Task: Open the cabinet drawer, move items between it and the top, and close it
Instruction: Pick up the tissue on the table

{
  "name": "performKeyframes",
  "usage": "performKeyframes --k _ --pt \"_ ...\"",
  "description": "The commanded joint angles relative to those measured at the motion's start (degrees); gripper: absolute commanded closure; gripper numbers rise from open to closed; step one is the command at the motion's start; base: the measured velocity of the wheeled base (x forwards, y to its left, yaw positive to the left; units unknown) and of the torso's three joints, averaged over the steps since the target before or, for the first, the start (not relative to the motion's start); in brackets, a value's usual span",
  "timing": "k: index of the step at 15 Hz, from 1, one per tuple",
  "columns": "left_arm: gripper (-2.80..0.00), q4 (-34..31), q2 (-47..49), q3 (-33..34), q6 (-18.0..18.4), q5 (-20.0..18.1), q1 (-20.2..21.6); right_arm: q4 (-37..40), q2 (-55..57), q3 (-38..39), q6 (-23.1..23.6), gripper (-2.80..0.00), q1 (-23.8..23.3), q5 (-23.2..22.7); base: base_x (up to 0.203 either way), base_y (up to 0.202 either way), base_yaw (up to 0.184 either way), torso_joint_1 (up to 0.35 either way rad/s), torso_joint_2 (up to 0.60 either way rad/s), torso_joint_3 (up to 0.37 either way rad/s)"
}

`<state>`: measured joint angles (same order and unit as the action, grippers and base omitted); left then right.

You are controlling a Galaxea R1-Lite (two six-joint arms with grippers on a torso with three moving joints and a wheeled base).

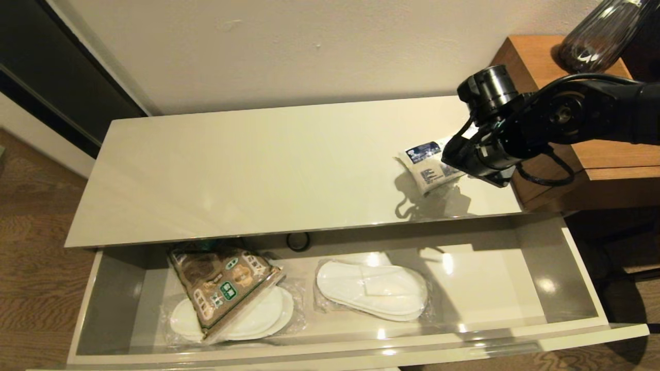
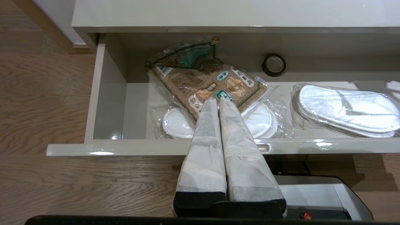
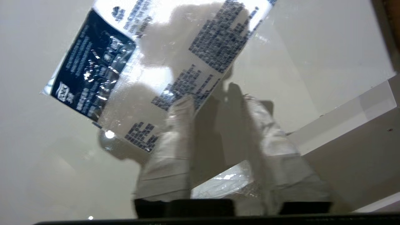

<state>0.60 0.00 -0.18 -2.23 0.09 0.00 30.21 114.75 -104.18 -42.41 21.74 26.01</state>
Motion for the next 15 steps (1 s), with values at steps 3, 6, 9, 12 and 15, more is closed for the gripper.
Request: performKeyframes --k 3,6,9,12,15 --pt "0.00 0.02 0.09 0.01 -0.05 0.00 0.00 0.10 -0.32 -1.37 0.41 -2.80 0.24 0.09 0.000 0.000 0.000 0.000 0.00 0.000" --pt "0.00 0.02 0.09 0.01 -0.05 0.00 0.00 -3.20 0.22 -1.80 1.73 -2.80 0.22 0.04 0.000 0.000 0.000 0.000 0.00 0.000" --pt "0.00 0.02 0.09 0.01 -0.05 0.00 0.00 -7.58 2.94 -1.87 2.91 -2.80 0.24 0.26 0.000 0.000 0.000 0.000 0.00 0.000" --pt "0.00 0.02 0.09 0.01 -0.05 0.00 0.00 -7.88 4.27 -3.31 3.45 -2.80 0.07 0.26 0.000 0.000 0.000 0.000 0.00 0.000" --pt "0.00 0.02 0.09 0.01 -0.05 0.00 0.00 -9.55 6.99 -4.12 4.29 -2.80 -0.19 0.18 0.000 0.000 0.000 0.000 0.00 0.000"
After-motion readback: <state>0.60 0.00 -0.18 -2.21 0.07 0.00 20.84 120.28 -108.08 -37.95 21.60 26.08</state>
